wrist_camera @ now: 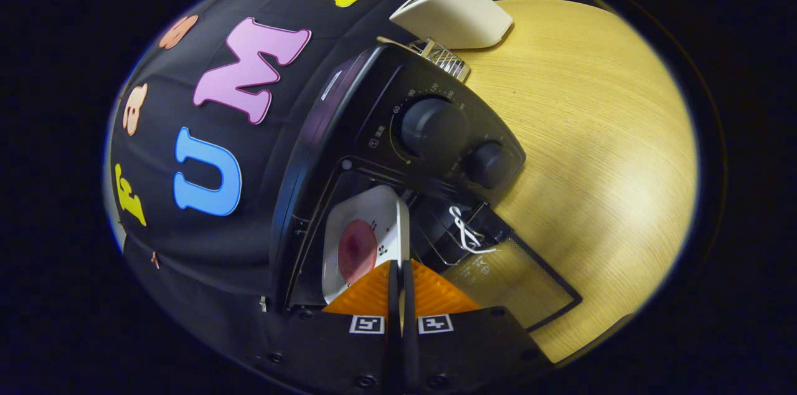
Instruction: Open the toaster oven, put the food inside, and close the toaster oven door.
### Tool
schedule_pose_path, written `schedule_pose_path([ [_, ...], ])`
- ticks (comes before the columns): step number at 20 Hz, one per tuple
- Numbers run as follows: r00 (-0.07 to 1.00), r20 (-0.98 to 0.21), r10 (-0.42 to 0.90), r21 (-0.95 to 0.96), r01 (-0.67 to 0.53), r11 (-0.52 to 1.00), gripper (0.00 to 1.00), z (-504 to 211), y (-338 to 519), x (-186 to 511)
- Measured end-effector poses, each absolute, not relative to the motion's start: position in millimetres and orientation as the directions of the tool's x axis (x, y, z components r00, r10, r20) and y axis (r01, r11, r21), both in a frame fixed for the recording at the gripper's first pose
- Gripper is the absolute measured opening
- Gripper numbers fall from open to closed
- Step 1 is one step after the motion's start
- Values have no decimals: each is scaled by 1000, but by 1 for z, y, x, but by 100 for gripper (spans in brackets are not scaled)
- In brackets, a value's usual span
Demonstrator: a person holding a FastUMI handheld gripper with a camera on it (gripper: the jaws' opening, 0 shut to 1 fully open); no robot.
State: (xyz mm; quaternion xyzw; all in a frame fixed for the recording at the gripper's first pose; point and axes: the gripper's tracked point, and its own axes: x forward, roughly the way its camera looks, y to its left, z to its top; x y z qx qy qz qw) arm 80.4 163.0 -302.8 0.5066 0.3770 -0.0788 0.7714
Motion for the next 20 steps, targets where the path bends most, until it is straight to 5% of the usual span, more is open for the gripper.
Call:
schedule_pose_path([
  [16,743,-643,187,725,512,461,13,-310,179,101],
  [18,735,-645,210,725,503,470,24,-307,179,92],
  [20,725,-640,255,731,472,493,54,-301,186,79],
])
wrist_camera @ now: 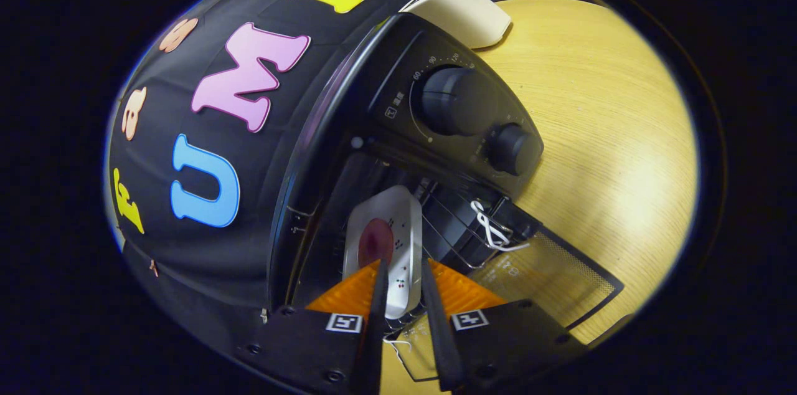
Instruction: Open the toaster oven, put the food inside, and close the toaster oven door.
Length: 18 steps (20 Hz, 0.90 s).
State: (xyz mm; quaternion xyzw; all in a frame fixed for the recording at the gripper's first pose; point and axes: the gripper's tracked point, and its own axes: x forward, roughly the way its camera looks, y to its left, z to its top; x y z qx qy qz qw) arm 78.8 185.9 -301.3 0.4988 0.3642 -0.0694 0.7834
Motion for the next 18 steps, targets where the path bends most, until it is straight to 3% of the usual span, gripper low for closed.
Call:
schedule_pose_path([
  [3,712,-641,288,706,399,585,99,-294,191,54],
  [8,673,-658,338,651,282,704,98,-279,202,17],
  [13,633,-667,394,502,-9,865,98,-264,217,-16],
  [18,581,-754,307,276,-143,950,99,-285,199,-49],
])
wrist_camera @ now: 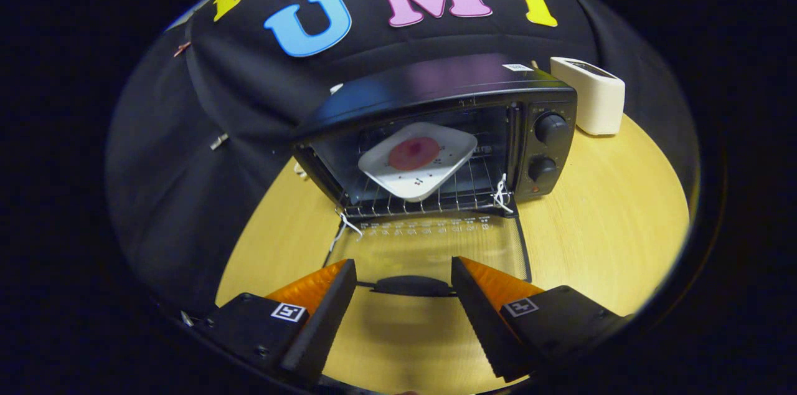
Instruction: Open the toaster oven, put the food inside, and close the toaster oven door.
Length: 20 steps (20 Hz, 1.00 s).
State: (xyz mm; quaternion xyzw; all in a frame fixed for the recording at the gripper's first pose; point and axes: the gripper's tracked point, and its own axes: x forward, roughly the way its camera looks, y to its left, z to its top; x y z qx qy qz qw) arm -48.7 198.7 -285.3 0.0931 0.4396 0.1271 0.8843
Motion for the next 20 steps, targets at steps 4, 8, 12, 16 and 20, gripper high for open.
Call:
schedule_pose_path([
  [4,511,-828,231,195,-124,973,99,-316,184,-78],
  [8,457,-876,155,121,-103,987,99,-351,176,-90],
  [12,464,-877,123,89,-95,991,99,-371,179,-85],
  [16,504,-858,95,53,-97,994,99,-378,179,-74],
  [20,519,-850,90,35,-115,993,99,-381,184,-65],
])
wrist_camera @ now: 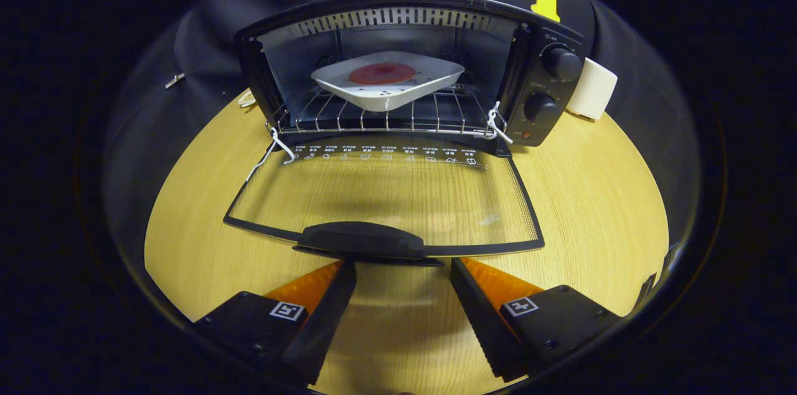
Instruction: Open the toaster oven, put the food inside, and close the toaster oven door.
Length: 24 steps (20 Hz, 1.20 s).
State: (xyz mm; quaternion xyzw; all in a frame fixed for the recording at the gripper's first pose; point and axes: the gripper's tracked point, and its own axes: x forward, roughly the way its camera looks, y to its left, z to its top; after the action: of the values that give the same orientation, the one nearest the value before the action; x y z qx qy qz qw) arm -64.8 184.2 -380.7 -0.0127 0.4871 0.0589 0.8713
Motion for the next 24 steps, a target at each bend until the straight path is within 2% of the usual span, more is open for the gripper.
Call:
schedule_pose_path([
  [6,547,-825,141,34,-202,979,99,-359,186,-62],
  [11,611,-761,220,75,-253,964,99,-317,189,-53],
  [15,700,-666,259,127,-236,963,99,-268,193,-25],
  [20,793,-560,239,169,-174,970,99,-214,171,9],
  [24,852,-462,246,142,-202,969,99,-172,144,14],
])
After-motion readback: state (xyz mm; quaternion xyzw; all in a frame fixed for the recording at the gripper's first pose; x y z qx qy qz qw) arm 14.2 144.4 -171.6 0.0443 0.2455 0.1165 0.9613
